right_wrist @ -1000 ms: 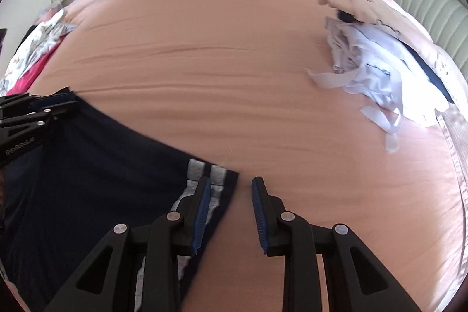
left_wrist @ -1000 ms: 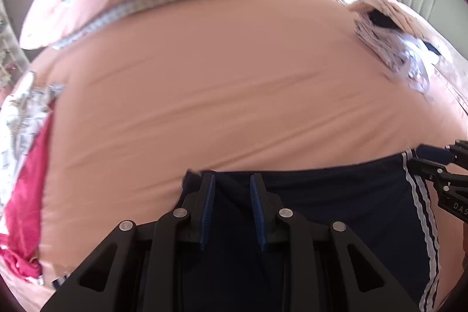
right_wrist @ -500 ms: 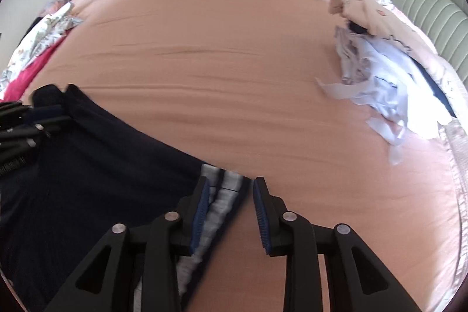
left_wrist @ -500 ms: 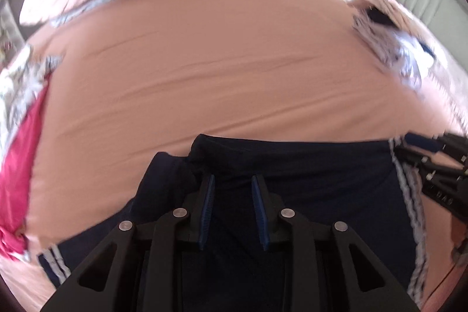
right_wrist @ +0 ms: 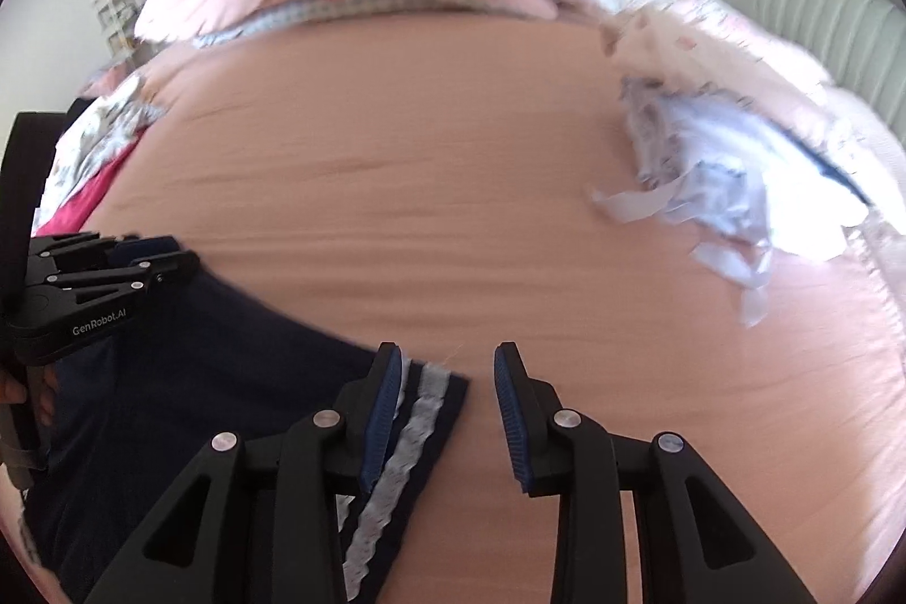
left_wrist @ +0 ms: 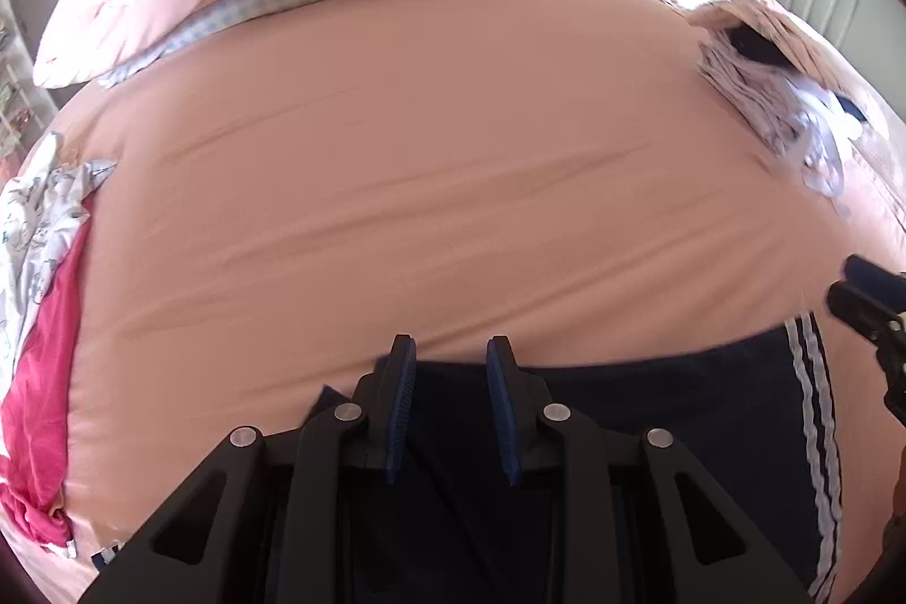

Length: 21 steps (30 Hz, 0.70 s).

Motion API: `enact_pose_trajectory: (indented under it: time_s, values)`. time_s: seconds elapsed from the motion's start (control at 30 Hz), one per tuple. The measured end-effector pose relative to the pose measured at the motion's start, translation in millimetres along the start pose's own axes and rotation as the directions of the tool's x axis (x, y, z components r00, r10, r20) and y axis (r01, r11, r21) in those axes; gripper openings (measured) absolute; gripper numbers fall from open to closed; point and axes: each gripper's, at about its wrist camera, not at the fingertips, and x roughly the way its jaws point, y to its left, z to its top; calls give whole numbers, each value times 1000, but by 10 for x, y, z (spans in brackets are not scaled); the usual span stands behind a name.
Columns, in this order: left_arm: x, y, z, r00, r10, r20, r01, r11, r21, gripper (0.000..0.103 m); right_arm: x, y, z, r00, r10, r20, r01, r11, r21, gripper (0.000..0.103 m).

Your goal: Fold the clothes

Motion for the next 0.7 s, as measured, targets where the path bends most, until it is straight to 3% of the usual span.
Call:
enact_pose_trajectory:
  time_s: [0.07,0.1,0.17,0.23,0.3,0.37,0.43,0.57,0.7]
  values:
    - [-137,24,-27,999,-32,4,32,999,-15,24,-91,83,31,995,-83,47,85,995,-54,32]
    - [-231,52,-94,999,-38,2,38,999,-8,24,-139,105,32,997,-57,43,59,997,-56,32]
    - [-418,4,-330,999,-32,-30,33,999,30,24,-239,-95,-39,996,86,-21,-87,996,-30,32]
    - [-489,-55,-558,996,-43,-77,48,996,68,24,-260,-108,-90,963,247,-103,-250,968,-16,32]
    - [-468,-129,-734,992,-43,-121,58,991,123,24,-174,64,-139,941,297,-165,-307,951,-41,32]
    - [-375,-233,-854,991,-6,-135,31,982,188,24,-50,215,-196,928,300,-222,-323,943,-75,32]
    - [-325,-283,-824,995,6,-96,13,980,196,24,-16,342,-289,938,247,-242,-276,956,-96,32]
    - [-266,-221,-515,998,8,-66,-2,996,89,24,-80,209,-159,975,164,-150,-173,984,-47,32]
    - [-333,-419,-466,995,-56,-86,68,987,149,24,-53,183,-126,973,167,-160,-179,981,-69,32]
